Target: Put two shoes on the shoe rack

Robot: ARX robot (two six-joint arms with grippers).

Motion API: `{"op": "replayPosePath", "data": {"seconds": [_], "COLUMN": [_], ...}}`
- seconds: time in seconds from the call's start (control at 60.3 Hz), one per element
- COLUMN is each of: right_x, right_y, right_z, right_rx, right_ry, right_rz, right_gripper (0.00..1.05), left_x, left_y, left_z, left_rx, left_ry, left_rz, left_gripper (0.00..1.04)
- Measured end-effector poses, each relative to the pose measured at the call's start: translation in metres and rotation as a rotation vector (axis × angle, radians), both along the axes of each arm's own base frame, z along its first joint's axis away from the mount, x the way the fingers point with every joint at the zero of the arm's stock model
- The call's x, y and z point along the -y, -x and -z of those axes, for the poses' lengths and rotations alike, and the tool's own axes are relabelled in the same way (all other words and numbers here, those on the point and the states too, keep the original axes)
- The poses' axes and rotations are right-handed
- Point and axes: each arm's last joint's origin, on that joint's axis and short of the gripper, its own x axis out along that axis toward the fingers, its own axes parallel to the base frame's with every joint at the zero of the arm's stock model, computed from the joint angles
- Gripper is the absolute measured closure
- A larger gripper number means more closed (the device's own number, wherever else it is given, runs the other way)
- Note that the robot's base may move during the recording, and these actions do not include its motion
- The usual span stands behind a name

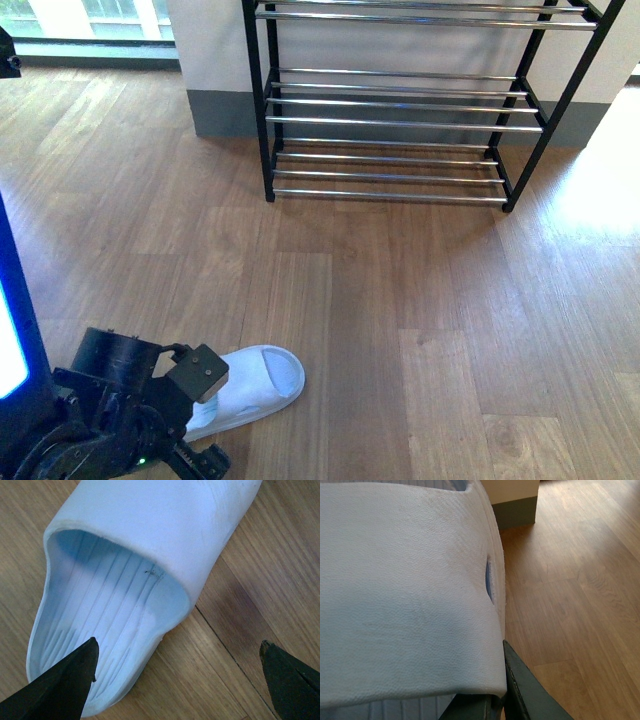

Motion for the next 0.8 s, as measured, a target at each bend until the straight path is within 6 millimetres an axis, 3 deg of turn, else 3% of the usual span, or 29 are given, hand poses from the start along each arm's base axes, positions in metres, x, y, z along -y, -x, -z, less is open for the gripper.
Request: {"op": "replayPosePath", "data": {"seconds": [0.464, 0.581, 0.796], "right_x": [0.0, 0.0, 0.0], "right_y": [0.0, 0.0, 0.0], "right_z": [0.0, 0.0, 0.0], "right_rx": [0.0, 0.0, 0.0], "right_ry": [0.0, 0.0, 0.0], "right_rz": [0.0, 0.0, 0.0], "right_gripper": [1.03, 1.03, 1.03], "left_x": [0.038, 0.042, 0.043], "left_y": [-0.031, -0.038, -0.04], "left_z": [0.015, 0.02, 0.021], "left_rx": [-0.026, -0.028, -0.019], "left_ry": [0.025, 0.016, 0.004], "left_rz": [0.053, 0.052, 0.033], "left_gripper": [0.09, 0.32, 0.59]}}
